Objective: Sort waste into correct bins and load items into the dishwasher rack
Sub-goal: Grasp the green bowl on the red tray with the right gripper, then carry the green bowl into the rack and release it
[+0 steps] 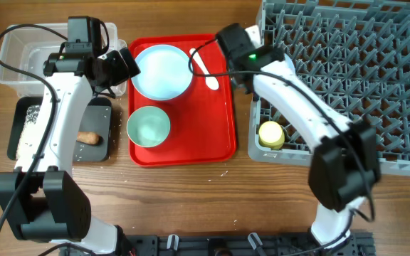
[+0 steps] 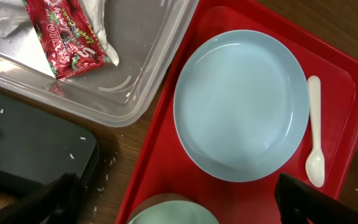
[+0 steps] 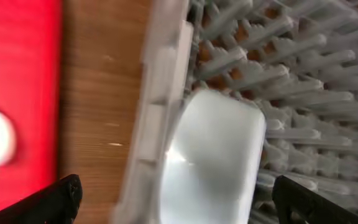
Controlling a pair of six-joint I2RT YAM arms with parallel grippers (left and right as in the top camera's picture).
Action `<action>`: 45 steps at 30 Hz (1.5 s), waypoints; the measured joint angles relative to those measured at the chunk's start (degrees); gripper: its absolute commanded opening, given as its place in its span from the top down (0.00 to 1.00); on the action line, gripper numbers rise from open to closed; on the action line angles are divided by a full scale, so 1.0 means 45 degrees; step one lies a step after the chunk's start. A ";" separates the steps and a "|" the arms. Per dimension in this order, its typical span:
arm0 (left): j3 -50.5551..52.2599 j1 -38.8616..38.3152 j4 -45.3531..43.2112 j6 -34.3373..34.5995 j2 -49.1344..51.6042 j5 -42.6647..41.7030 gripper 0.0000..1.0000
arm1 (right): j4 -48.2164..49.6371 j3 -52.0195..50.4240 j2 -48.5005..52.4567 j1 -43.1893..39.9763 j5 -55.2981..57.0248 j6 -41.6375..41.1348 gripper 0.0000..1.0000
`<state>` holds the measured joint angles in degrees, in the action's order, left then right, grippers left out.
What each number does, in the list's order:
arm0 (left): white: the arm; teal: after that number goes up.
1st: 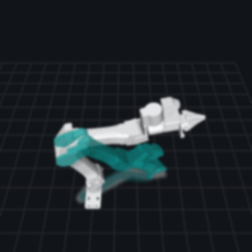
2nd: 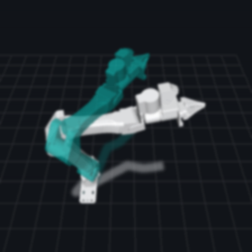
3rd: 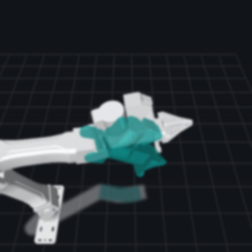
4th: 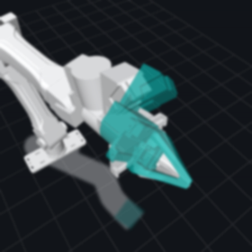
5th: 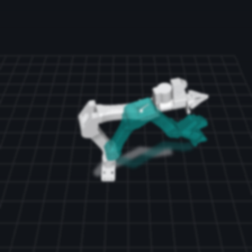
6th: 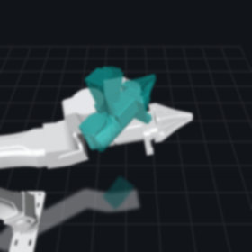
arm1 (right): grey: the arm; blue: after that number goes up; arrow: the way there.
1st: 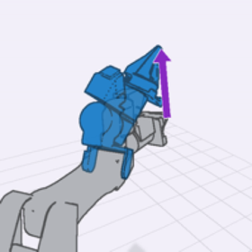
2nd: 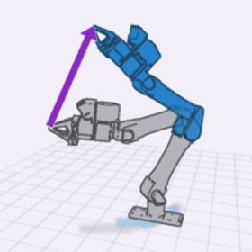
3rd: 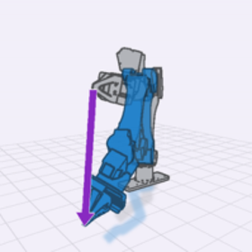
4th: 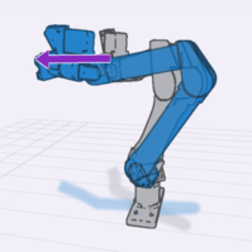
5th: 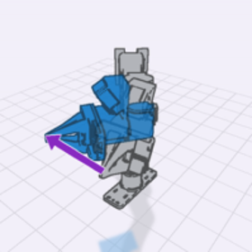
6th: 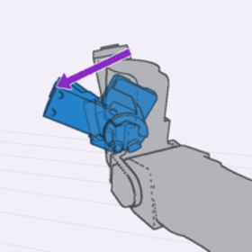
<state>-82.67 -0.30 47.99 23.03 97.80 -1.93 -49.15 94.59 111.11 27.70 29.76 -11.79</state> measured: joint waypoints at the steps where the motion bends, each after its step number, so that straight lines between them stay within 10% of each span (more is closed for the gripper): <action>1: 0.0000 0.0000 0.0005 0.0000 0.0000 0.0000 0.00 | 0.0112 0.0092 -0.0602 -0.0068 -0.0869 -0.0092 0.00; 9: 0.0000 0.0000 0.0000 0.0000 0.0000 0.0000 0.00 | 0.1996 0.0515 -0.1365 0.0539 -0.9408 -0.1375 0.23; 17: 0.0000 0.0000 0.0000 0.0000 0.0000 0.0000 0.00 | 0.2429 0.0486 0.2516 0.2735 -1.1395 -0.3784 0.57; 22: 0.0000 0.0005 0.0000 -0.0005 0.0000 0.0097 0.00 | 0.2506 0.0486 0.3837 0.3075 -1.1740 -0.4561 0.96; 32: 0.0000 0.0010 0.0000 0.0000 0.0000 0.0087 0.00 | 0.1559 0.0384 0.2006 0.0646 -1.1701 -0.3905 0.96; 38: 0.0000 0.0010 0.0000 0.0000 0.0000 0.0092 0.00 | 0.1001 0.0384 -0.3832 -0.1851 -0.3628 -0.2973 0.95; 45: 0.0000 0.0010 -0.0005 0.0000 0.0000 0.0087 0.00 | 0.5819 0.0374 -0.1700 -0.2540 0.6703 0.1365 0.96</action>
<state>-82.67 -0.25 47.97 23.03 97.80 -1.54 -22.96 96.27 103.46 16.27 59.92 -5.65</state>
